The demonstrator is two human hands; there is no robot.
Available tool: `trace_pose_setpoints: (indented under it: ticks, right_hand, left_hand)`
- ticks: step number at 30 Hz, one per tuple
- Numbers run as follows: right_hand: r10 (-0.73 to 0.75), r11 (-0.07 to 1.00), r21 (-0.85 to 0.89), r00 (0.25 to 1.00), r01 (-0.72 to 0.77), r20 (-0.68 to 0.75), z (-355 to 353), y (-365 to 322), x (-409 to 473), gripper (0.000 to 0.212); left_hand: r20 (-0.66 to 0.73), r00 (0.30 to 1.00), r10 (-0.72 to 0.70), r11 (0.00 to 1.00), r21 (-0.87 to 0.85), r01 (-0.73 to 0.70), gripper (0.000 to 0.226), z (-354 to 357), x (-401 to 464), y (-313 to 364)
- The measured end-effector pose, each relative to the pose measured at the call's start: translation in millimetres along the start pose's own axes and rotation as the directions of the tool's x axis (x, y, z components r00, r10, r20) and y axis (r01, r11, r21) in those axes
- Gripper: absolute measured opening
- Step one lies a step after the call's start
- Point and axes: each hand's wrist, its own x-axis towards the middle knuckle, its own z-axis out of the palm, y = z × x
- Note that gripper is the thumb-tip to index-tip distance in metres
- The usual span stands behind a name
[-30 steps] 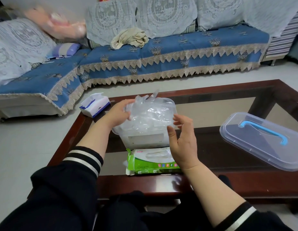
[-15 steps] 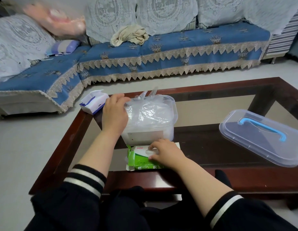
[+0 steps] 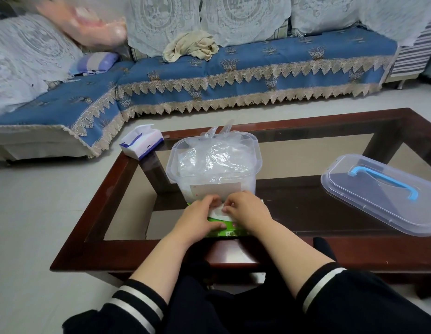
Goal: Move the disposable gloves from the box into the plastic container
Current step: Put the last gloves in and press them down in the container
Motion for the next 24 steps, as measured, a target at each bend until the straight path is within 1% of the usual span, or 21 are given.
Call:
trace_pose_setpoints:
  ticks: [2,3,4,5,6,7,8,9,10,12,13,14,15,16,17,18,19,20,22,24]
  right_hand:
    - [-0.023,1.000,0.007,0.999,0.024,-0.041,-2,-3,-1,0.019]
    - [-0.042,0.998,0.038,0.995,0.045,-0.087,-4,-6,-2,0.019]
    - [-0.067,0.991,0.105,0.984,0.084,-0.163,-7,-9,-5,0.017]
    - [-0.095,0.970,0.192,0.956,0.152,-0.279,-11,-13,-9,0.014]
    - [-0.127,0.932,0.258,0.895,0.255,-0.427,-15,-16,-13,0.012]
    - [-0.155,0.889,0.278,0.809,0.365,-0.567,-19,-16,-16,0.012]
    - [-0.171,0.853,0.270,0.728,0.447,-0.664,-22,-15,-18,0.013]
    - [-0.177,0.831,0.258,0.674,0.493,-0.717,-25,-12,-18,0.015]
    - [-0.179,0.819,0.253,0.647,0.516,-0.742,-28,-10,-19,0.016]
    - [-0.173,0.807,0.265,0.639,0.529,-0.750,-30,-6,-18,0.017]
    - [-0.174,0.803,0.271,0.644,0.531,-0.745,-31,-3,-18,0.017]
    - [-0.177,0.800,0.277,0.651,0.532,-0.738,-30,-2,-18,0.017]
    - [-0.179,0.799,0.284,0.660,0.531,-0.730,-29,0,-17,0.018]
    - [-0.179,0.800,0.291,0.671,0.525,-0.719,-28,0,-17,0.019]
    - [-0.176,0.804,0.296,0.682,0.516,-0.709,-27,0,-17,0.020]
    - [-0.174,0.811,0.297,0.693,0.504,-0.700,-27,0,-16,0.021]
    - [-0.171,0.818,0.296,0.700,0.493,-0.694,-26,-1,-17,0.022]
    - [-0.168,0.826,0.292,0.706,0.481,-0.688,-26,-2,-17,0.023]
    - [-0.165,0.841,0.277,0.709,0.465,-0.686,-25,-3,-18,0.024]
    - [-0.154,0.853,0.267,0.705,0.448,-0.692,-25,-3,-19,0.020]
  left_hand:
    - [-0.008,1.000,-0.006,1.000,0.023,0.006,0.075,-1,1,1]
    - [-0.007,1.000,-0.014,0.999,0.044,0.014,0.073,-1,1,2]
    - [-0.003,1.000,-0.021,0.998,0.059,0.021,0.071,0,1,2]
    - [0.005,1.000,-0.030,0.998,0.059,0.030,0.071,1,1,1]
    - [0.011,0.999,-0.035,0.998,0.047,0.034,0.071,1,1,1]
    - [0.020,0.999,-0.041,0.999,0.030,0.041,0.072,2,1,-1]
    - [0.031,0.999,-0.045,0.999,0.007,0.045,0.071,2,1,-3]
    - [0.034,0.999,-0.042,0.999,-0.011,0.043,0.067,2,0,-4]
    - [0.016,0.999,-0.030,0.999,-0.028,0.031,0.061,2,-1,-6]
    - [-0.099,0.995,-0.013,0.995,-0.097,0.003,0.042,-2,-4,-5]
    - [-0.189,0.982,-0.022,0.985,-0.173,-0.011,0.030,-7,-6,-1]
    - [-0.279,0.959,-0.045,0.956,-0.291,-0.039,0.021,-13,-9,4]
    - [-0.346,0.934,-0.084,0.901,-0.427,-0.078,0.017,-20,-14,13]
    - [-0.384,0.915,-0.127,0.813,-0.568,-0.126,0.020,-26,-18,21]
    - [-0.382,0.909,-0.166,0.715,-0.682,-0.156,0.029,-33,-22,30]
    - [-0.354,0.917,-0.184,0.632,-0.757,-0.166,0.042,-38,-24,34]
    - [-0.319,0.931,-0.178,0.588,-0.793,-0.159,0.054,-42,-26,38]
    - [-0.285,0.947,-0.150,0.569,-0.808,-0.153,0.064,-45,-27,41]
    - [-0.258,0.964,-0.066,0.605,-0.779,-0.167,0.074,-50,-29,50]
    - [-0.250,0.968,-0.027,0.643,-0.745,-0.174,0.065,-53,-28,59]
